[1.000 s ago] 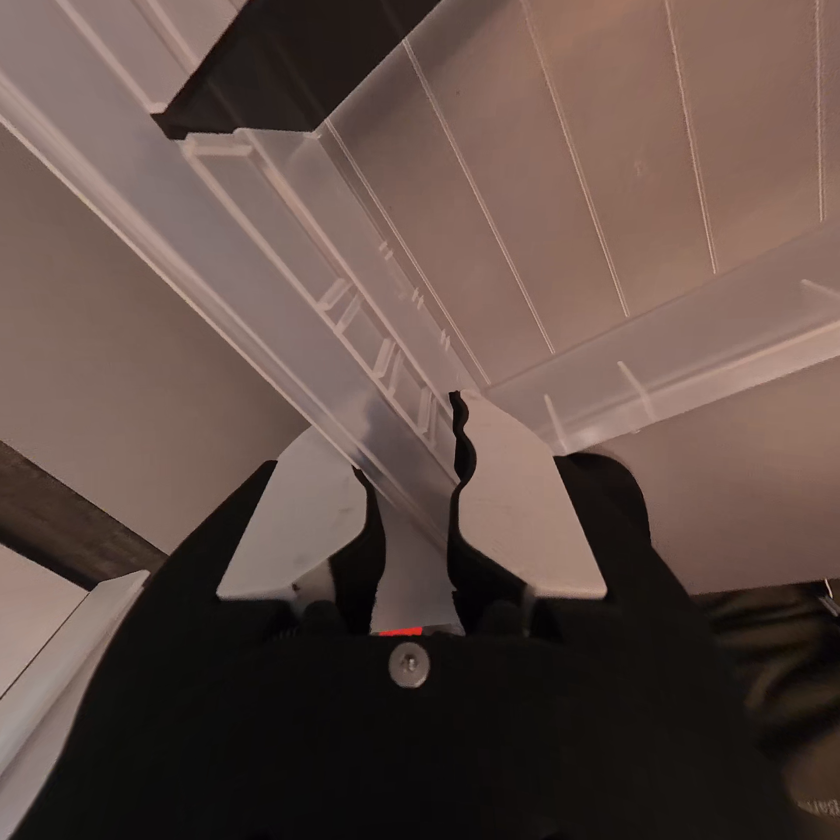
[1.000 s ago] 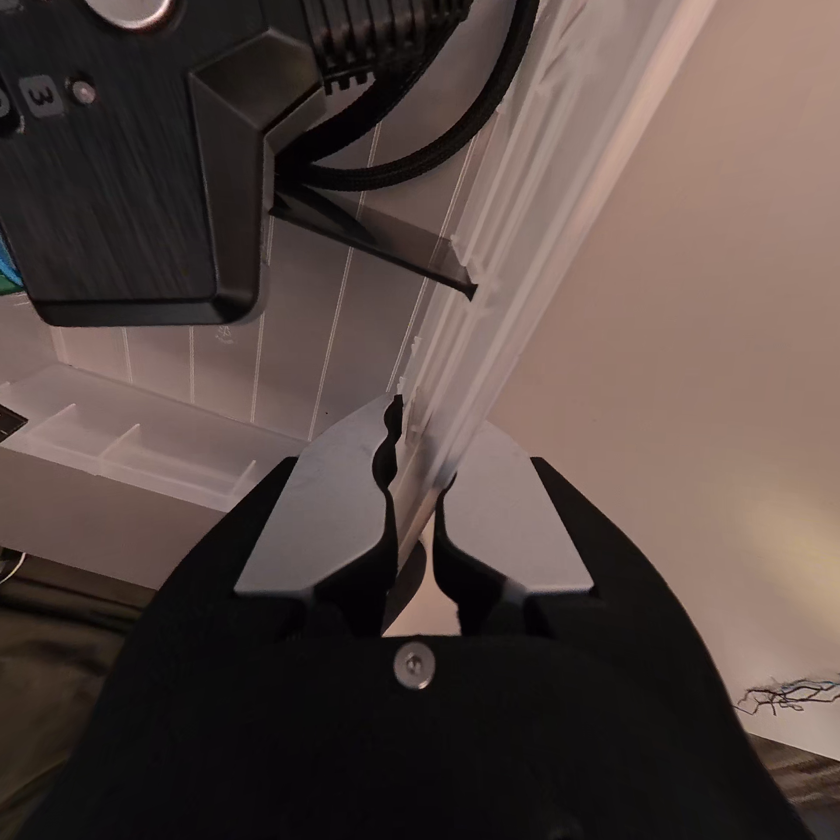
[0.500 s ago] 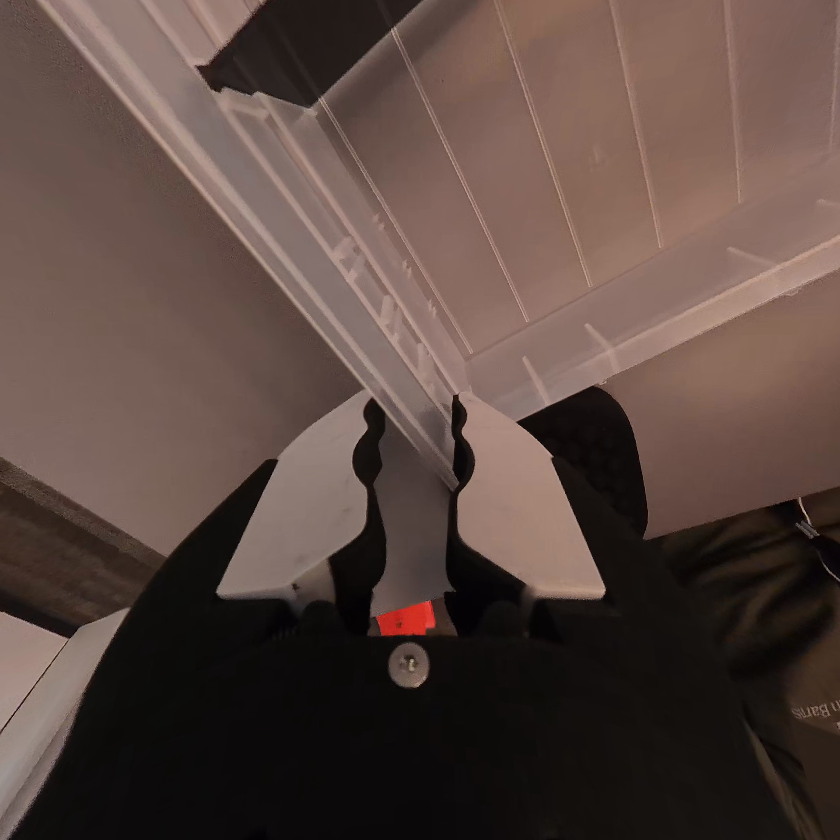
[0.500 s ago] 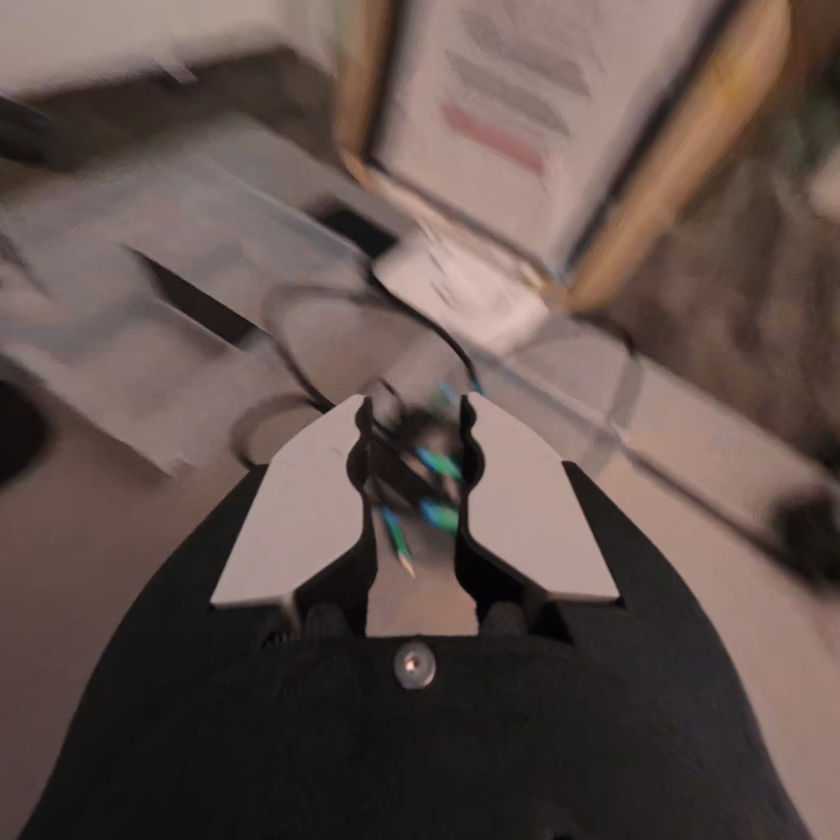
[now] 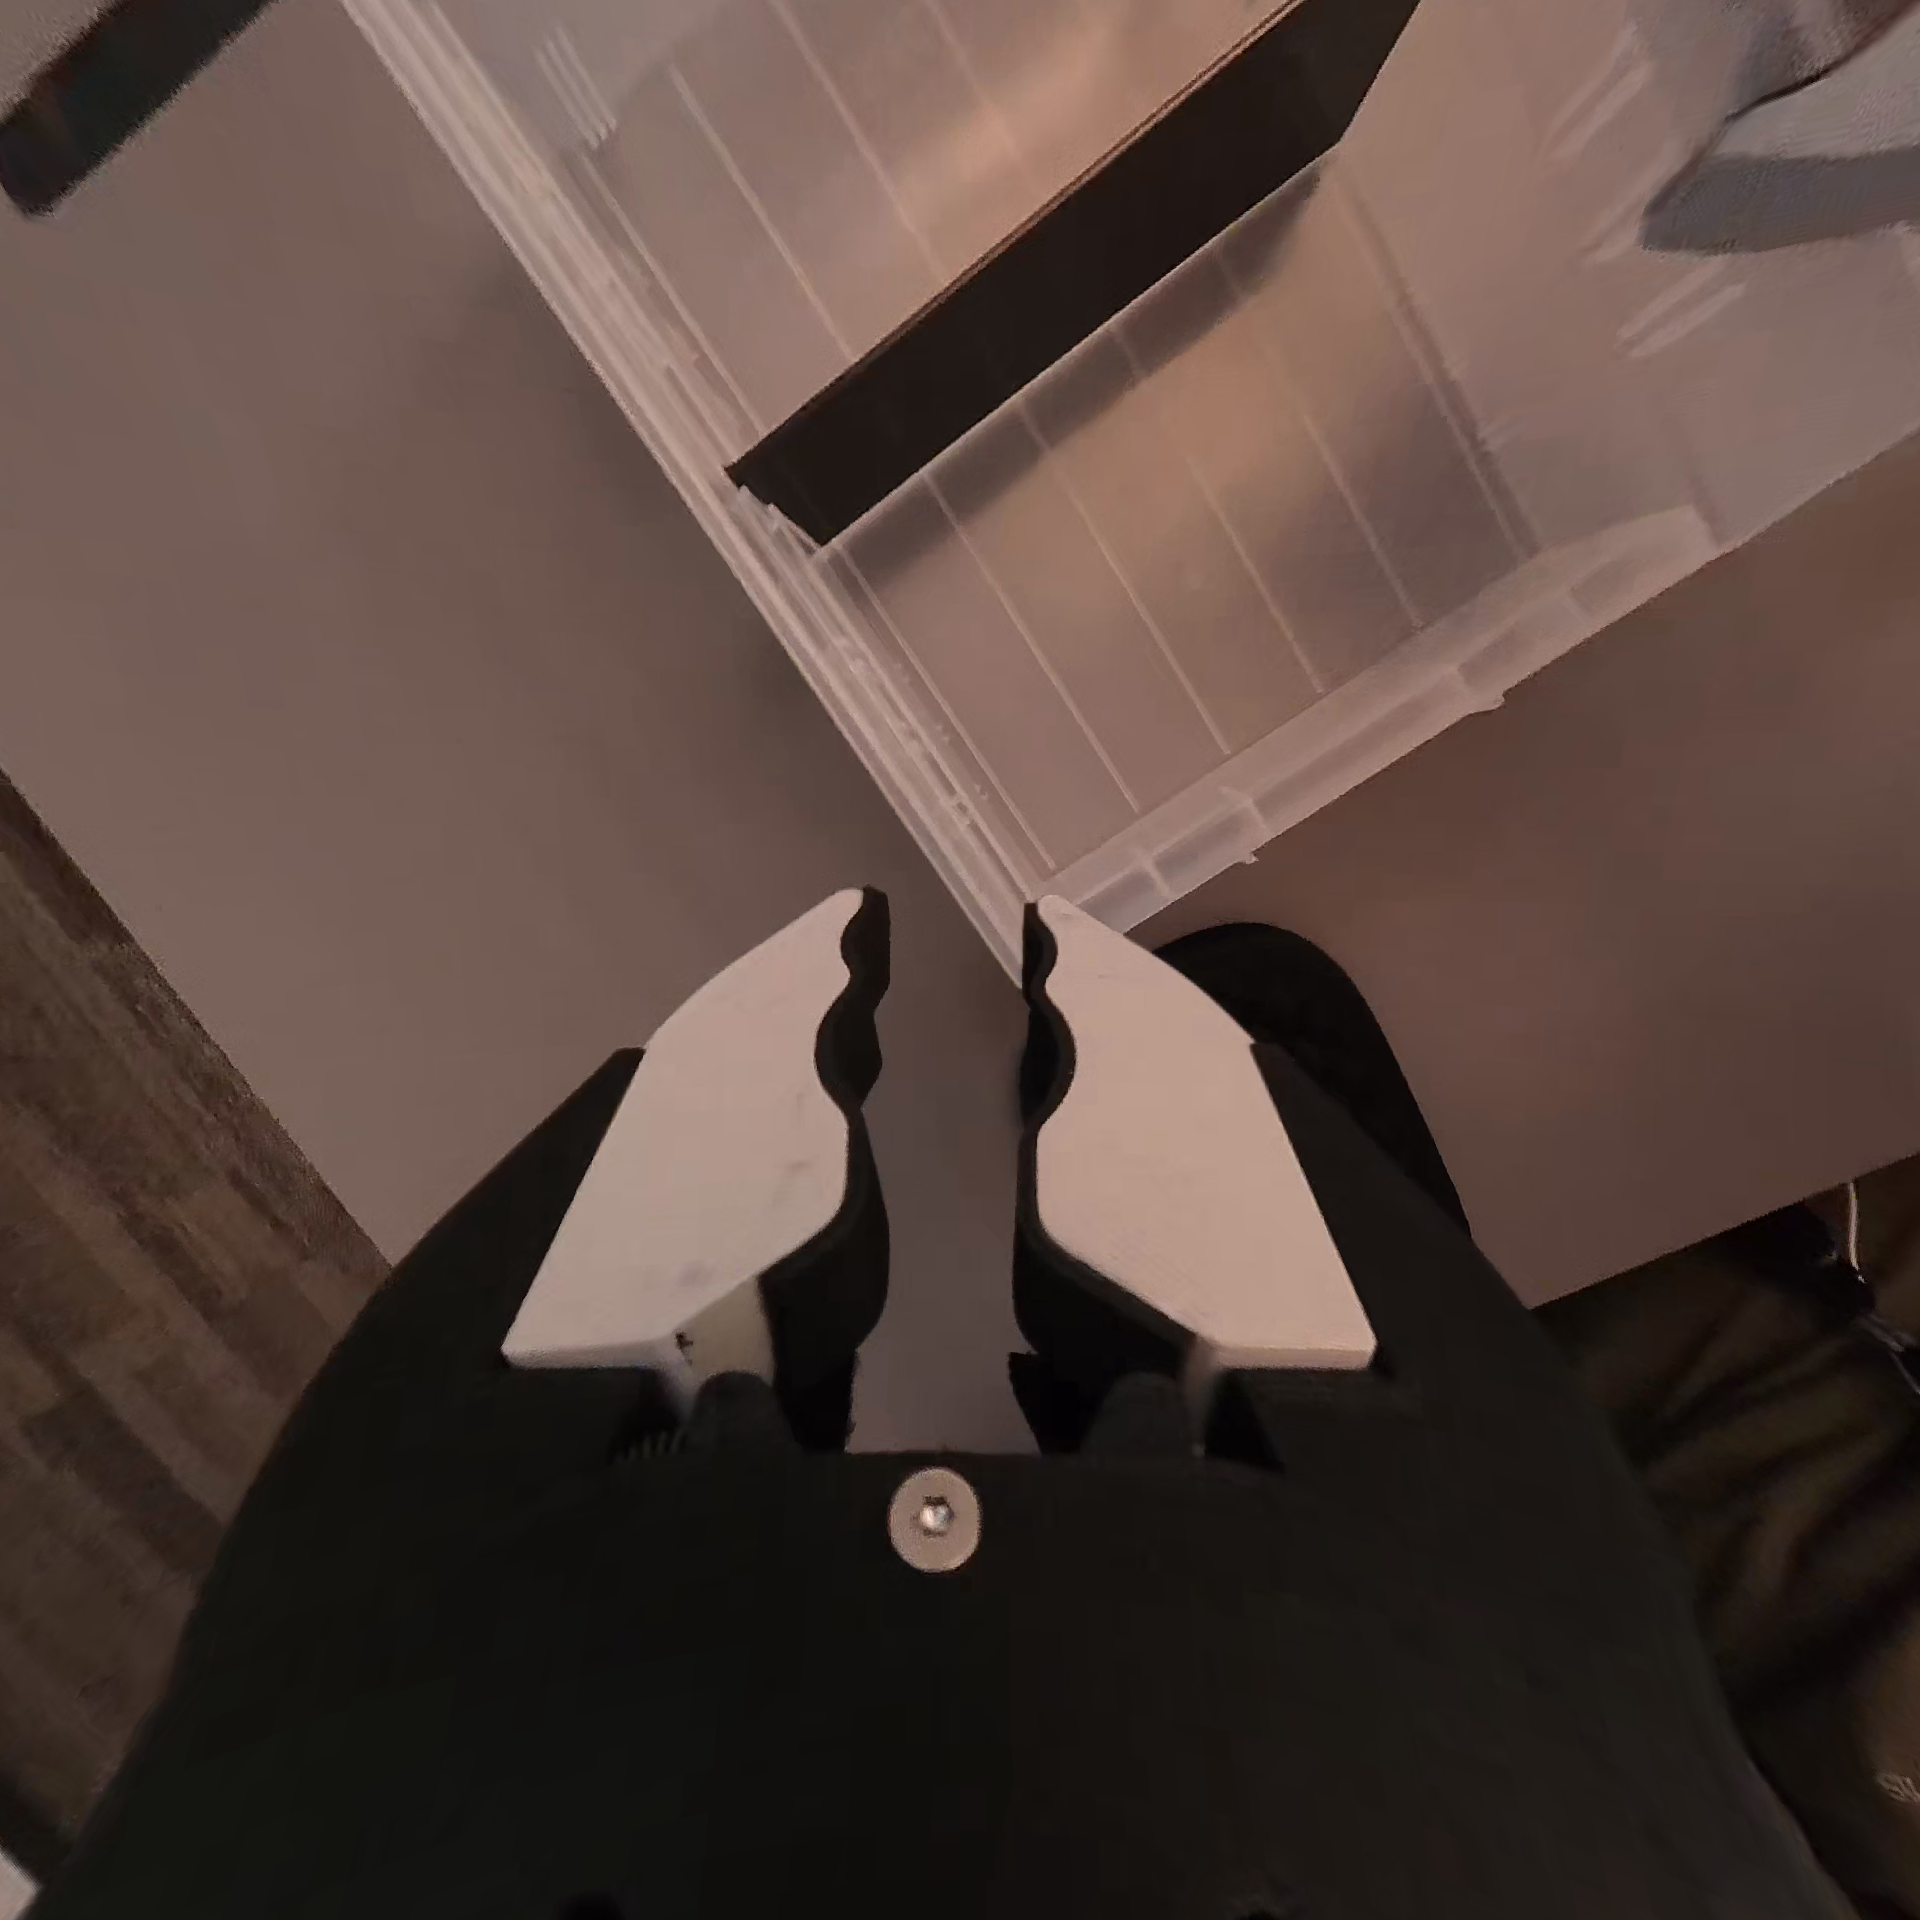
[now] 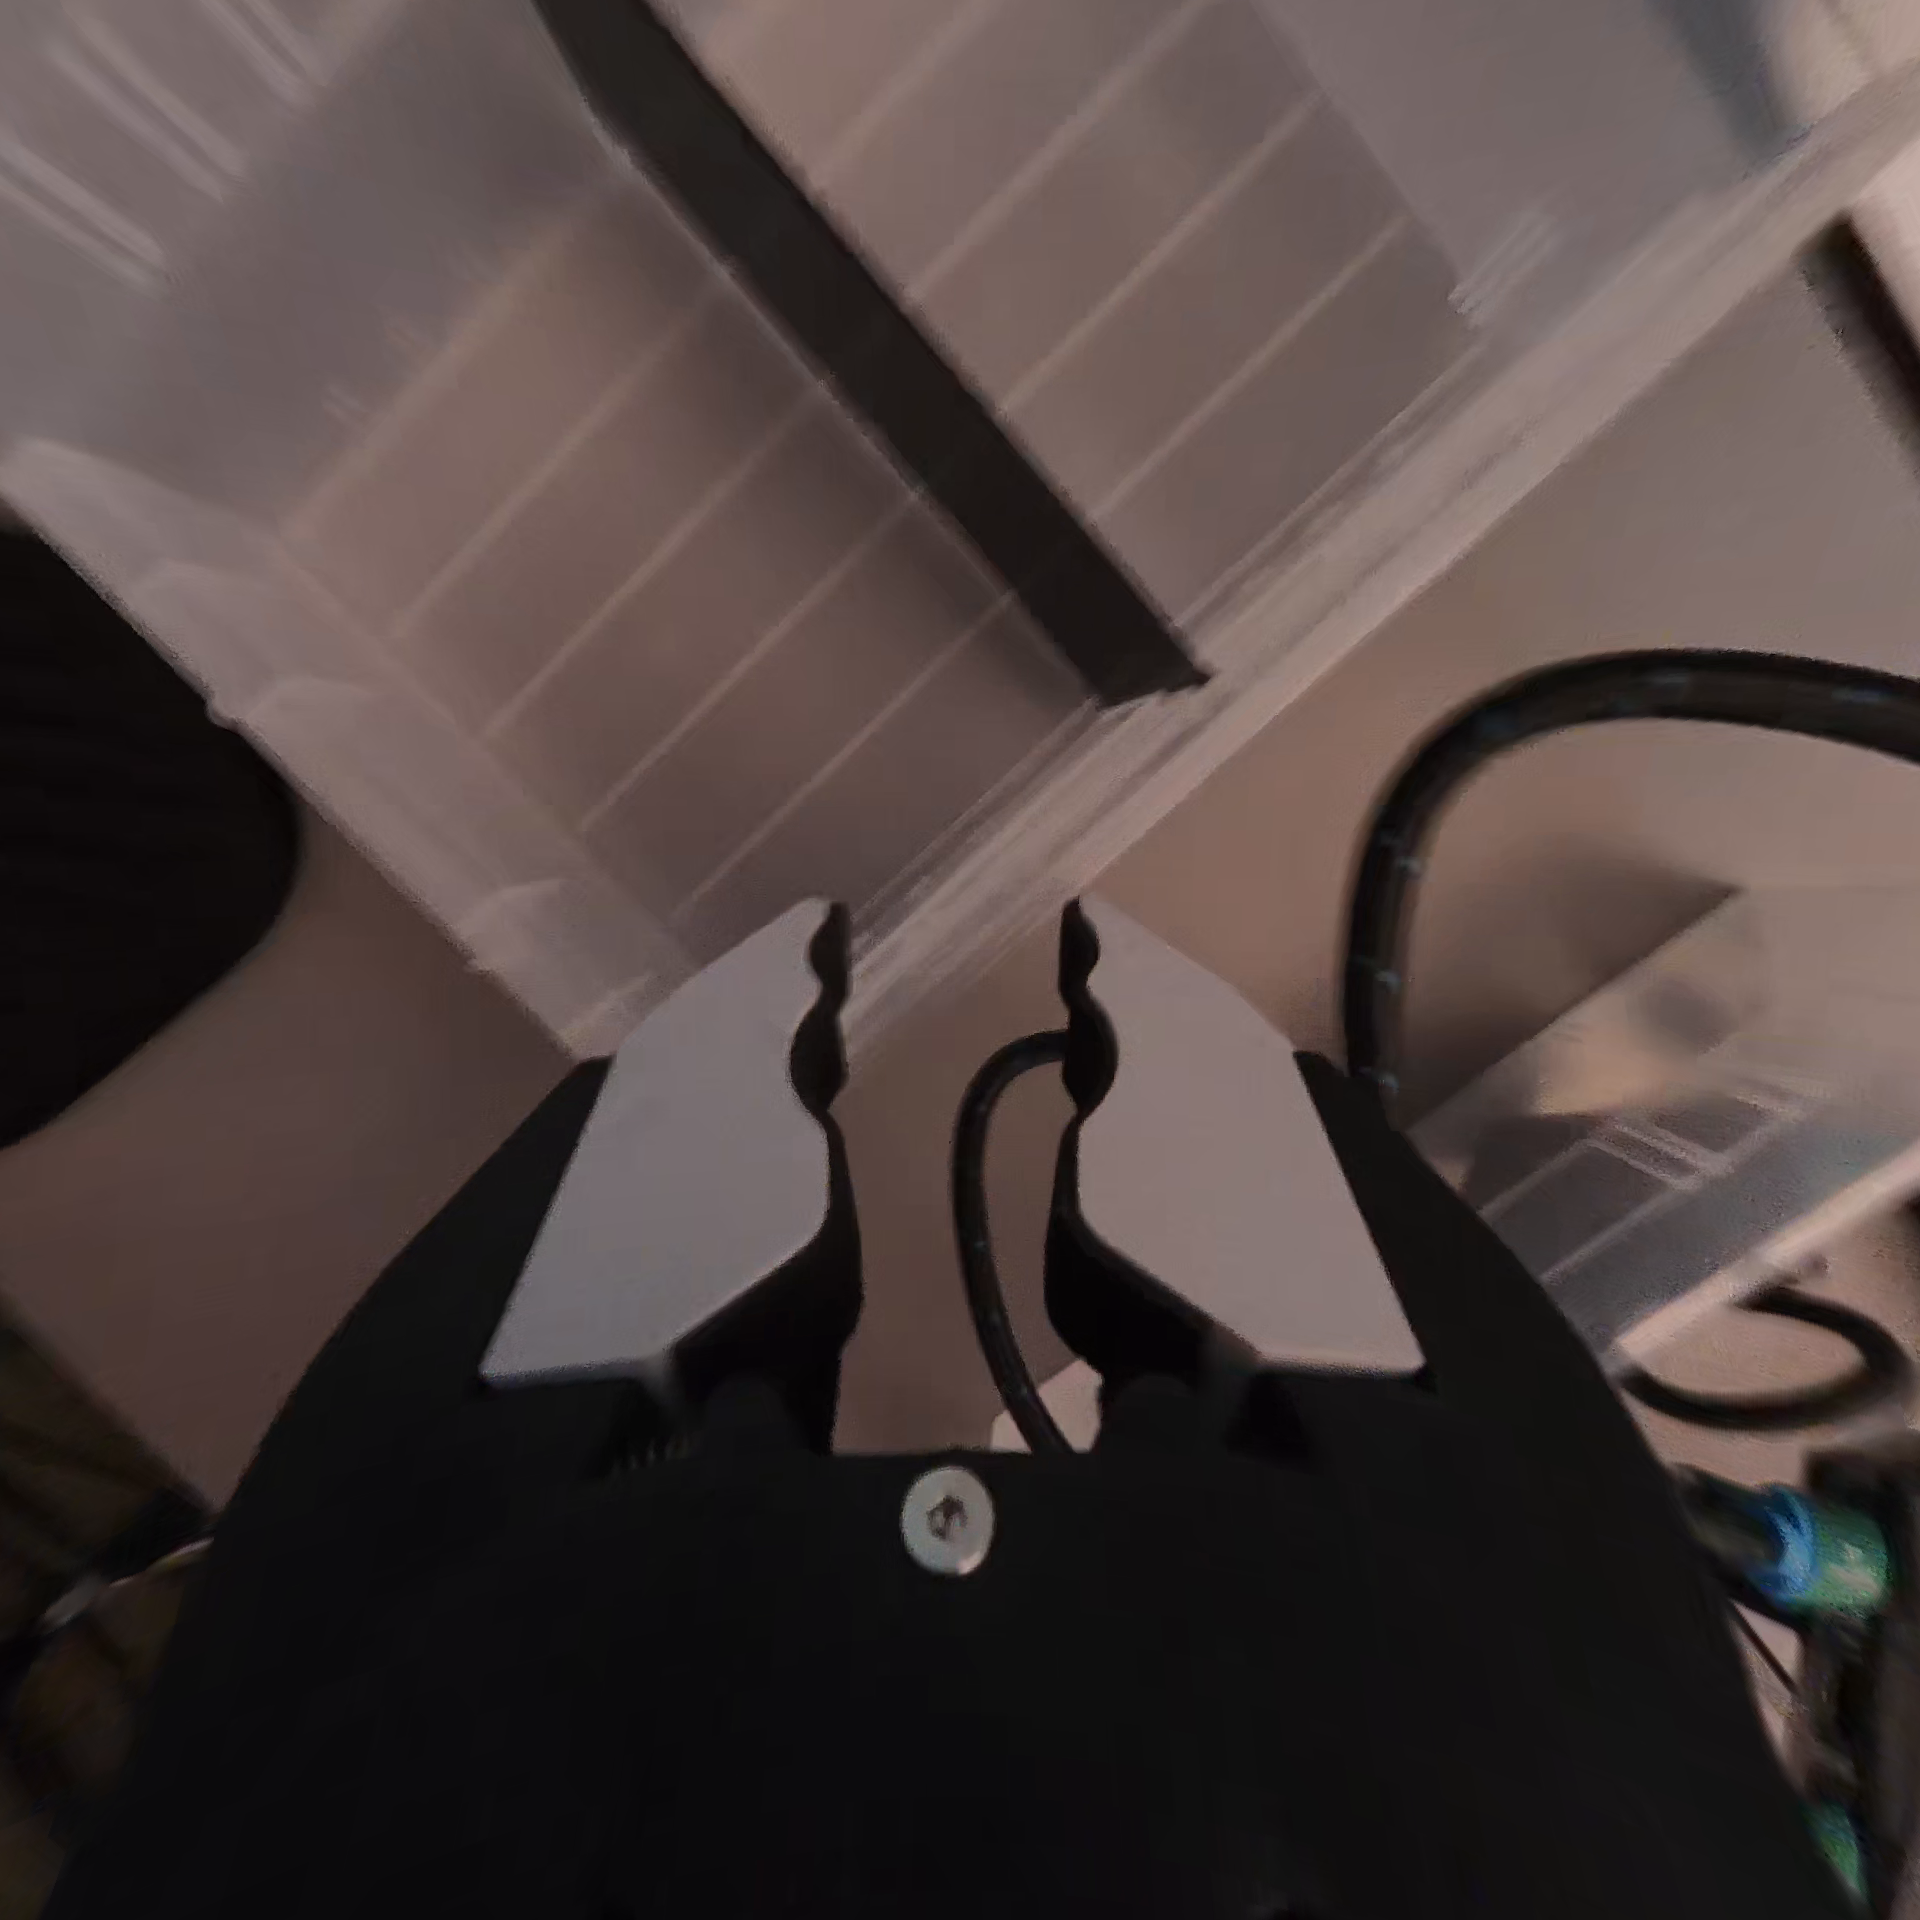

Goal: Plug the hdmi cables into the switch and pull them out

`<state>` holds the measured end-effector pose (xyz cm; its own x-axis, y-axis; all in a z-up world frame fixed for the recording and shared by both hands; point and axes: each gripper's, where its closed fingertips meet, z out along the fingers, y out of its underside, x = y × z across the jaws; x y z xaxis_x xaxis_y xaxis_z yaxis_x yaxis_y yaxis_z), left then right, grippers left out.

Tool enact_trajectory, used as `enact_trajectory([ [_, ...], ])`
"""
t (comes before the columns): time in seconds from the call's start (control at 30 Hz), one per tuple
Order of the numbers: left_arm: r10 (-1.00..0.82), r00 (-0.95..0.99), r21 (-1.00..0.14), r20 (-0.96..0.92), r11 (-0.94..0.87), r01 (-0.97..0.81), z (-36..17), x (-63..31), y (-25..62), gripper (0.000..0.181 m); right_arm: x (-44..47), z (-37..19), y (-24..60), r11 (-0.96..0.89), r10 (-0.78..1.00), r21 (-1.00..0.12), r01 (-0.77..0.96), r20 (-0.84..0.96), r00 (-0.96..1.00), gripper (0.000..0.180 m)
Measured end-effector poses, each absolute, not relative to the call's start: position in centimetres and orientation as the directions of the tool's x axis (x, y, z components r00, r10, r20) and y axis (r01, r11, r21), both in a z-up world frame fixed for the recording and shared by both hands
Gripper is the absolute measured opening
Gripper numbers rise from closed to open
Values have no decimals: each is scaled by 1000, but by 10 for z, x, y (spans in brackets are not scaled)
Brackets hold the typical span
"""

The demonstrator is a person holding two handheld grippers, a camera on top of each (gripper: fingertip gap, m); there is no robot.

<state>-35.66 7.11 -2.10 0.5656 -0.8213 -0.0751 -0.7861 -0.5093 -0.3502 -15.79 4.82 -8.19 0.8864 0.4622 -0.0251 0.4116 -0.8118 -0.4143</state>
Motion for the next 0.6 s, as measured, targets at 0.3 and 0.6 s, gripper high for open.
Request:
enact_trajectory([
  [0.3,-856,508,-375,-97,-441,-815,-14,-345,66,21,-168,-97,80,-940,268,-260,222,-156,951,43],
  [0.6,-877,466,-431,-114,-379,-819,-1,-336,60,16,-193,-115,87,-974,203,-131,186,-127,971,38],
])
